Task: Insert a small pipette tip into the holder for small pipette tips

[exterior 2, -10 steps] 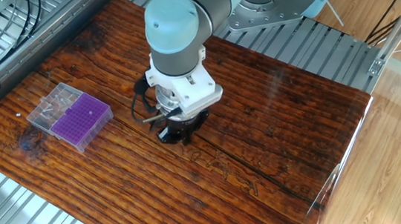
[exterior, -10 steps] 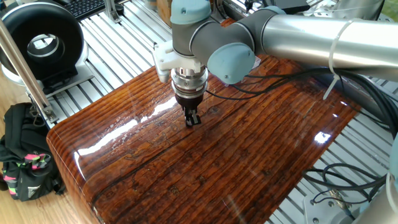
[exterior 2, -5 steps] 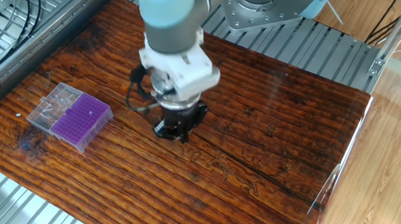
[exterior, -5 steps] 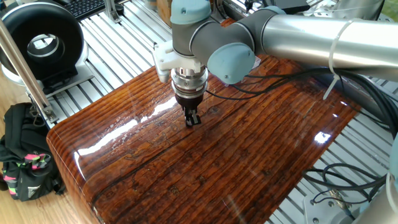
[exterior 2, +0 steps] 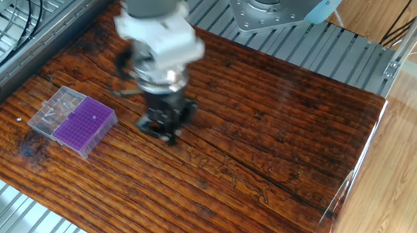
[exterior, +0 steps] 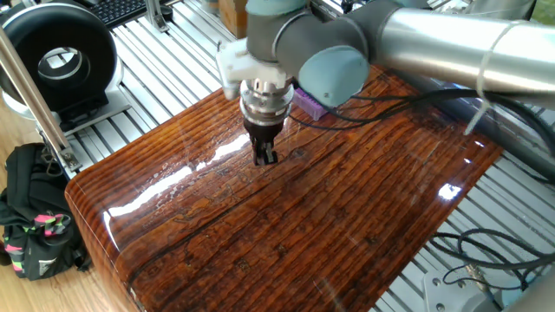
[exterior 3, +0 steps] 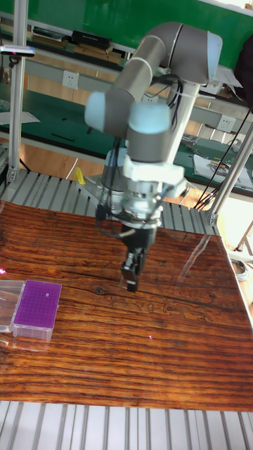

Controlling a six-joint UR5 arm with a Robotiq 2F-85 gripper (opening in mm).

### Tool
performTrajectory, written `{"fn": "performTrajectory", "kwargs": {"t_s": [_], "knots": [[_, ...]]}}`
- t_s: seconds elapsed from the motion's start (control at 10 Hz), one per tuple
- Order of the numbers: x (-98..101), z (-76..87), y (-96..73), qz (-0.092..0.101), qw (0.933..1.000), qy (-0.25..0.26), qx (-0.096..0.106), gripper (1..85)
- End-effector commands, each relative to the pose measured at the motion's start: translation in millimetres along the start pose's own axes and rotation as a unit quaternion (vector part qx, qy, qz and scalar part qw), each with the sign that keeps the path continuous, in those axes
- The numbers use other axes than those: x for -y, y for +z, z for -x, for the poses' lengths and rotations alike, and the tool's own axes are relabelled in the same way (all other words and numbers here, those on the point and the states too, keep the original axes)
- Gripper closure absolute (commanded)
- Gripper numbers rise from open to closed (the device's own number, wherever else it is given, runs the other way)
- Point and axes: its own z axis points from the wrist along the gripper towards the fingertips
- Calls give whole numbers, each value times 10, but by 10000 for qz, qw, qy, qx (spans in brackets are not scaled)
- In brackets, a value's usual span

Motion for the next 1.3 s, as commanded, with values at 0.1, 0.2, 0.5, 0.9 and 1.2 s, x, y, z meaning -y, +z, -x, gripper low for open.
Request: {"fn": "performTrajectory", "kwargs": {"t_s": [0.1, 0.2, 0.5, 0.9, 1.2], "knots": [[658, -308, -520, -425, 9966, -334, 623, 847], [734, -326, -542, -494, 9950, -254, 828, 847], [1013, -511, -571, -832, 9883, -73, 1274, 847], [1083, -629, -347, -1039, 9822, 263, 1545, 847], [1128, -571, -391, -991, 9862, 408, 1263, 847]]}}
